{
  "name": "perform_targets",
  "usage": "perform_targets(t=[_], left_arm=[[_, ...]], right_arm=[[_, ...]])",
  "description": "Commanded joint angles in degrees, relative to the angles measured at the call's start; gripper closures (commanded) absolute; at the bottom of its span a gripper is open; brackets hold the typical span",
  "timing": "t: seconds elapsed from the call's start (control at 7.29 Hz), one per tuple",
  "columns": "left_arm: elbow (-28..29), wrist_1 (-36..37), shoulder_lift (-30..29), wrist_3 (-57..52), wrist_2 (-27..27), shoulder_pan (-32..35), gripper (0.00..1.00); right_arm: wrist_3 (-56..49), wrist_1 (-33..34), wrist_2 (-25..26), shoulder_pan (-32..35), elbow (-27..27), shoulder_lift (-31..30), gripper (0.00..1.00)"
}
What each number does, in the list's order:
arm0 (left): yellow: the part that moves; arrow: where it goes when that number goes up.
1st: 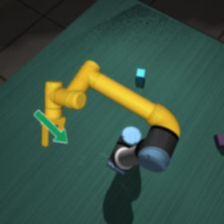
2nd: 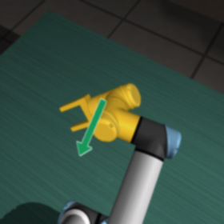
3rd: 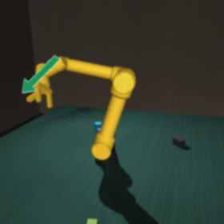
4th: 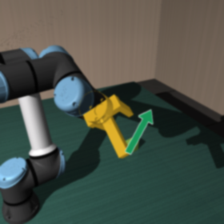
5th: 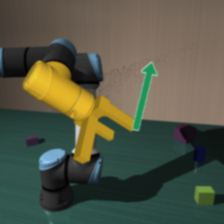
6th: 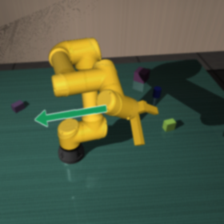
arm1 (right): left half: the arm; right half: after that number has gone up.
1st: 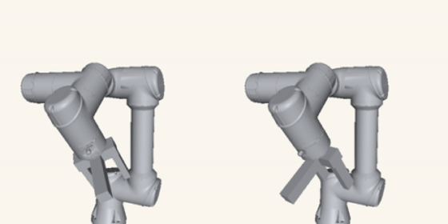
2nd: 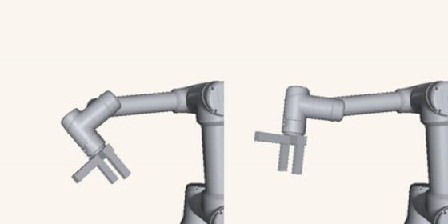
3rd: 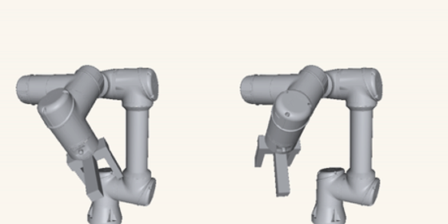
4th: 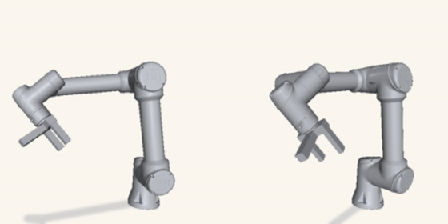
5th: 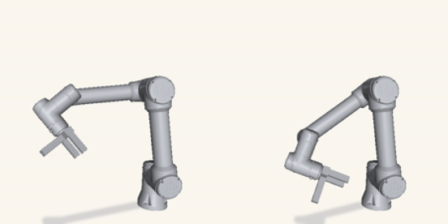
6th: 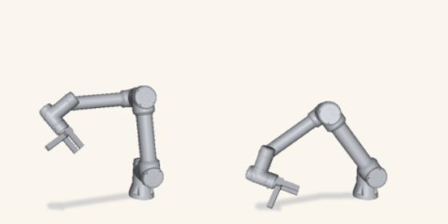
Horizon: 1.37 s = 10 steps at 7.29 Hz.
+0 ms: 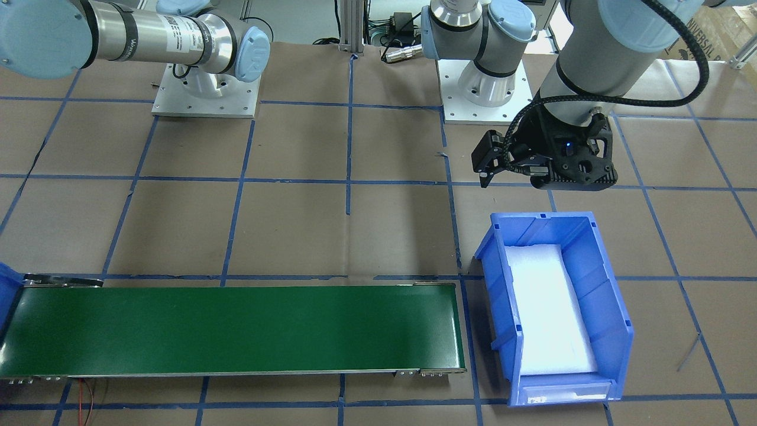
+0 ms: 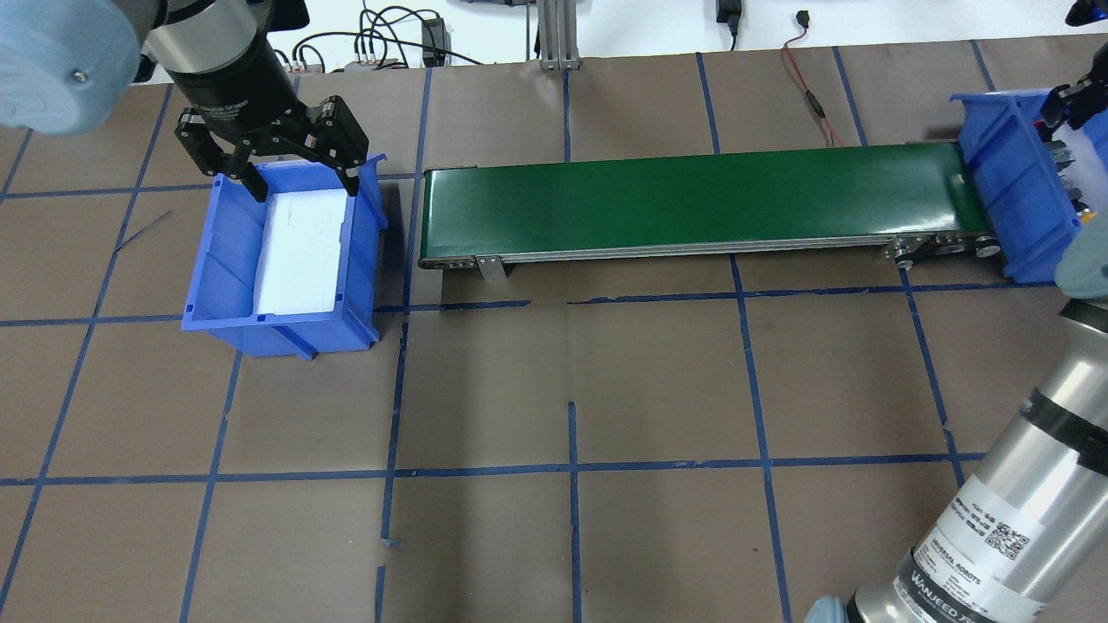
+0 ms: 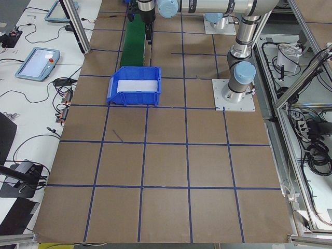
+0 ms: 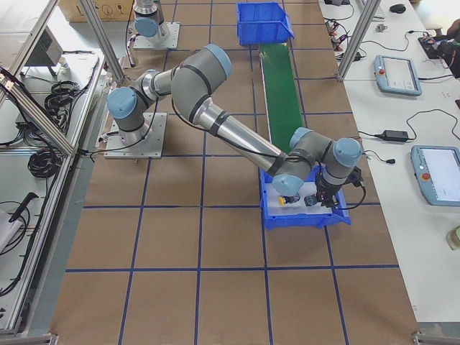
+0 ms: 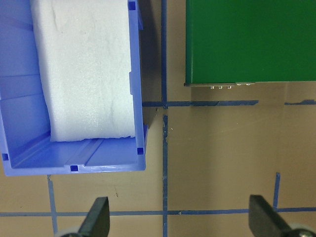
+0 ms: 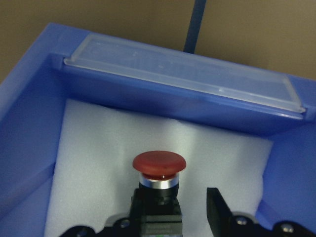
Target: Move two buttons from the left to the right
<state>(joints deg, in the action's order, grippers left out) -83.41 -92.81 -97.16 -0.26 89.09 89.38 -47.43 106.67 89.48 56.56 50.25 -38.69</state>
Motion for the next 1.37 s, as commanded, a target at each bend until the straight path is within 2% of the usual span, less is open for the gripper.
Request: perform_targets(t=[0.0, 0.14, 0.27, 0.55, 0.69, 0.96, 1.23], left_arm=[[0.0, 0.0, -0.05, 0.0, -0.06, -0.08, 0.0], [0.0, 0.09, -0.05, 0.0, -0.15, -0.09, 0.0], [0.0, 0.09, -0.05, 0.0, -0.15, -0.35, 0.0], [0.09, 0.09, 0.04, 0.0, -0.32, -1.23, 0.0], [0.17, -0.17, 0.21, 0.0, -0.32, -1.23, 0.0], [0.35, -0.53, 0.39, 0.0, -0.59, -1.23, 0.0], [1.14, -0.79, 0.92, 0.09, 0.03, -0.79, 0.0]], right_arm=[[-0.99, -5.55, -0.27, 1.7, -0.06, -4.96, 0.24], [-1.08, -8.12, -0.27, 2.14, 0.02, -7.25, 0.04], [-1.35, -10.23, -1.32, 2.24, 0.02, -9.63, 0.0], [-2.76, -15.75, -3.52, 5.64, 0.64, -15.16, 0.0], [2.03, -18.92, -3.0, 11.06, 0.99, -17.62, 0.0], [18.43, -22.98, -2.56, 19.78, 3.43, -22.28, 0.0], [36.1, -22.12, -2.56, 28.12, 14.11, -30.17, 0.0]])
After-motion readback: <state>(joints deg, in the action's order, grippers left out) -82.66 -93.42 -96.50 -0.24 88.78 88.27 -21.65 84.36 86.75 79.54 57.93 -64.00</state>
